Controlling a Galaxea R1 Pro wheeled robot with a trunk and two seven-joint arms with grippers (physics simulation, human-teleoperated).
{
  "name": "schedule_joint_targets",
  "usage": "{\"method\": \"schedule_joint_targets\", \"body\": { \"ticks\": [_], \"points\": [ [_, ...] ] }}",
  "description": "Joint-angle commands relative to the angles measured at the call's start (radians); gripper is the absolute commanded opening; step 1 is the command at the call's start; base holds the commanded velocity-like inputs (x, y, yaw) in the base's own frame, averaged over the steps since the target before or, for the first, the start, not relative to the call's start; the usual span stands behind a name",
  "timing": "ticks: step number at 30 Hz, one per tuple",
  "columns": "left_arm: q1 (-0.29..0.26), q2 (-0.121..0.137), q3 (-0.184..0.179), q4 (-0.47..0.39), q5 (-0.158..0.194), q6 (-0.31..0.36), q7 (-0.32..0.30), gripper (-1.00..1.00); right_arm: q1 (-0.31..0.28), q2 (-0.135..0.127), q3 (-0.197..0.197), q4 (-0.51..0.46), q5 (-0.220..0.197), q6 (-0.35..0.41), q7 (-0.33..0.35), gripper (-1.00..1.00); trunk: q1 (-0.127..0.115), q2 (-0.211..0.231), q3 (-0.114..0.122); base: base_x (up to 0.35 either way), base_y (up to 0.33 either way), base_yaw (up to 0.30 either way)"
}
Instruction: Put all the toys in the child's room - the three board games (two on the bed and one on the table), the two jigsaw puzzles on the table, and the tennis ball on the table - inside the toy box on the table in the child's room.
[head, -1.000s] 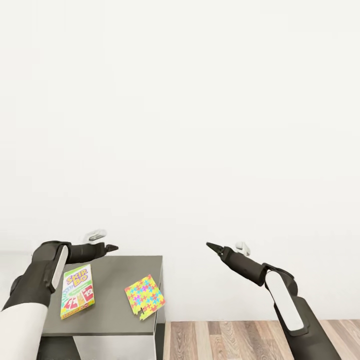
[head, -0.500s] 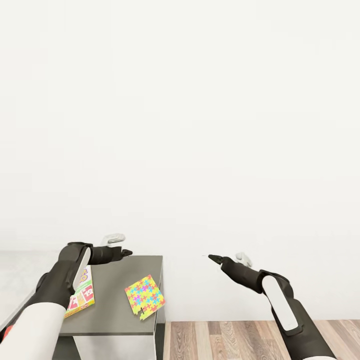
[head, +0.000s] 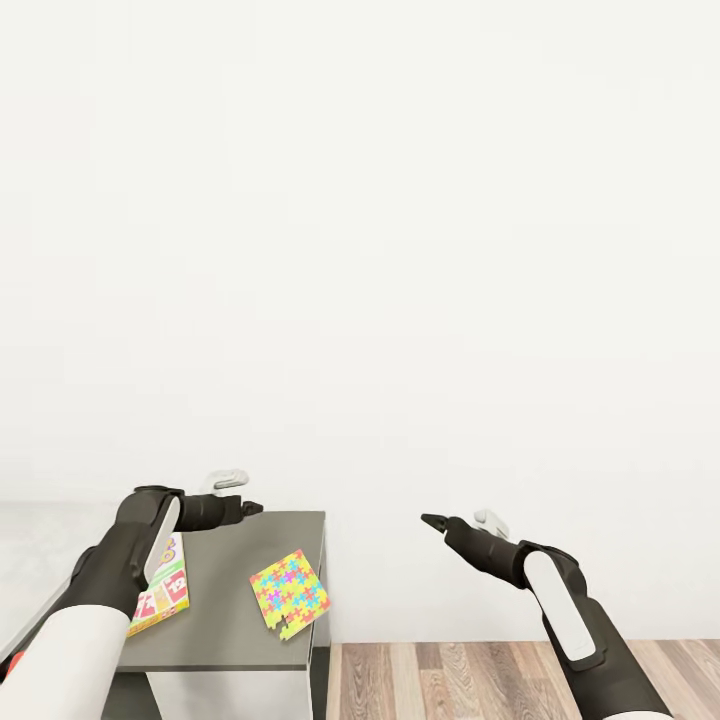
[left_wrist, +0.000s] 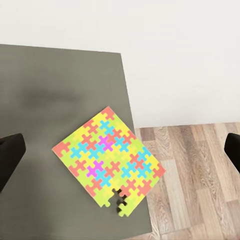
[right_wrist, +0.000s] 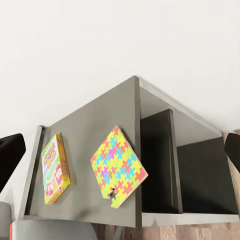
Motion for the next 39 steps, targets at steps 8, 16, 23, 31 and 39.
{"method": "schedule_joint_targets", "body": {
  "ticks": [8, 16, 23, 31, 39],
  "points": [
    [0.0, -0.004, 0.002, 0.0, -0.004, 0.004, -0.005, 1.0, 0.0, 0.001, -0.002, -0.002, 0.001, 0.007, 0.005, 1.0, 0.0, -0.001, 0.0, 0.0, 0.0, 0.0],
    [0.0, -0.004, 0.0, 0.005, -0.003, 0.002, -0.006, 1.0, -0.001, 0.0, -0.004, 0.002, -0.007, 0.009, 0.005, 1.0, 0.0, -0.001, -0.006, 0.0, 0.0, 0.0],
    [0.0, -0.006, 0.0, 0.006, -0.002, 0.002, -0.007, 1.0, -0.001, 0.001, -0.004, 0.006, -0.009, 0.006, 0.005, 1.0, 0.0, -0.001, -0.016, 0.0, 0.0, 0.0],
    [0.0, -0.008, -0.001, 0.006, -0.001, 0.002, -0.007, 1.0, 0.0, 0.002, -0.005, 0.01, -0.008, 0.004, 0.005, 1.0, 0.0, -0.001, -0.027, 0.0, 0.0, 0.0],
    [0.0, -0.002, 0.001, -0.004, 0.001, 0.003, -0.016, 1.0, 0.0, 0.003, -0.004, 0.009, -0.008, 0.003, 0.005, 1.0, 0.0, -0.001, -0.038, 0.0, 0.0, 0.0]
  ]
}}
